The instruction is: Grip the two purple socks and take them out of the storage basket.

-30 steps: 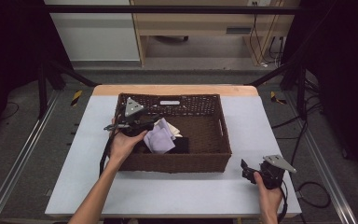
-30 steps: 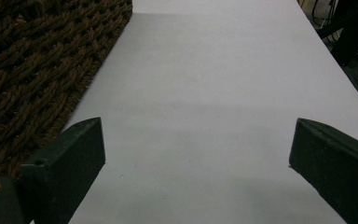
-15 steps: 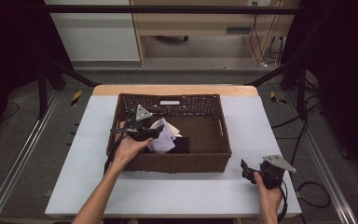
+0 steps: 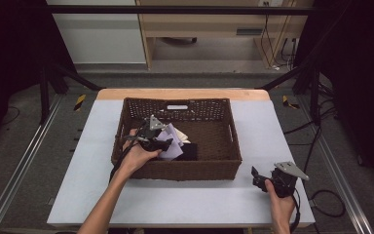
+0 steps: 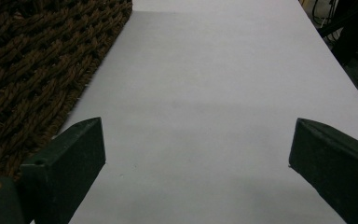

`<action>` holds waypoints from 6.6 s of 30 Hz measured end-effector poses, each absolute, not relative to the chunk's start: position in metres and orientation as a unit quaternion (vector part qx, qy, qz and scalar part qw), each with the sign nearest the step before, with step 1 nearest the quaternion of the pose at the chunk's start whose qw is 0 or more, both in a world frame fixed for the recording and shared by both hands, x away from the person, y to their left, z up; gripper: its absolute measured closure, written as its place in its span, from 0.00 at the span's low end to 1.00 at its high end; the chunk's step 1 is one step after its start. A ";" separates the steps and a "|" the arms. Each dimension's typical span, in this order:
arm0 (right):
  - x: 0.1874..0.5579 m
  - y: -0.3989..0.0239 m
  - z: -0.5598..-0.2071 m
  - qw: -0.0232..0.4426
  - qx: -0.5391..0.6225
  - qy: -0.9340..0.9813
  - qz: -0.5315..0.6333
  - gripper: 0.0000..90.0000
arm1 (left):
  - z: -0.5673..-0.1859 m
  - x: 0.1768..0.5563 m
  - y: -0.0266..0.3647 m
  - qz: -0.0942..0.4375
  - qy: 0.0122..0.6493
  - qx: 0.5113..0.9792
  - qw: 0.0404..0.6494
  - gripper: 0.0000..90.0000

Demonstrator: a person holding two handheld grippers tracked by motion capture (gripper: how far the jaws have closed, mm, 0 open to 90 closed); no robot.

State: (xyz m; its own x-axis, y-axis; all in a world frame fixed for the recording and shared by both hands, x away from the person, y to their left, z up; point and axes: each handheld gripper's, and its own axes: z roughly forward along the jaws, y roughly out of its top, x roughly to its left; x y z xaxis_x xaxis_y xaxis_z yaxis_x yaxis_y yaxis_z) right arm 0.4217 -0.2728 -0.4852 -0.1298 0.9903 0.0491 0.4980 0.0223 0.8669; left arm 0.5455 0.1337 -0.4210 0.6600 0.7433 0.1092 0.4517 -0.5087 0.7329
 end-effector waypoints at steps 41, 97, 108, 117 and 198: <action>0.422 -0.274 -0.485 0.313 0.582 0.640 0.392 0.05 | -0.409 0.543 0.147 0.201 0.356 0.807 0.427 0.94; 0.420 -0.275 -0.485 0.315 0.583 0.634 0.399 0.05 | -0.311 0.418 0.182 0.239 0.267 0.713 0.603 0.95; 0.420 -0.275 -0.485 0.318 0.583 0.632 0.399 0.05 | -0.329 0.393 0.196 0.232 0.264 0.720 0.599 0.95; 0.419 -0.275 -0.485 0.319 0.583 0.631 0.400 0.05 | -0.346 0.379 0.199 0.219 0.262 0.734 0.588 0.95; 0.419 -0.275 -0.485 0.318 0.583 0.631 0.401 0.05 | -0.367 0.408 0.195 0.225 0.334 0.730 0.553 0.62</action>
State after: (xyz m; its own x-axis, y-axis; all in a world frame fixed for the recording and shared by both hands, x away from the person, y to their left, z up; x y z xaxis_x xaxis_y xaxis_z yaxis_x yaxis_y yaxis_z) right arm 0.4190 -0.2750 -0.4848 -0.1175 0.9908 0.0673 0.4807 -0.0025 0.8769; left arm 0.4081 0.1948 -0.3668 0.6754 0.7363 -0.0404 0.2382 -0.1660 0.9569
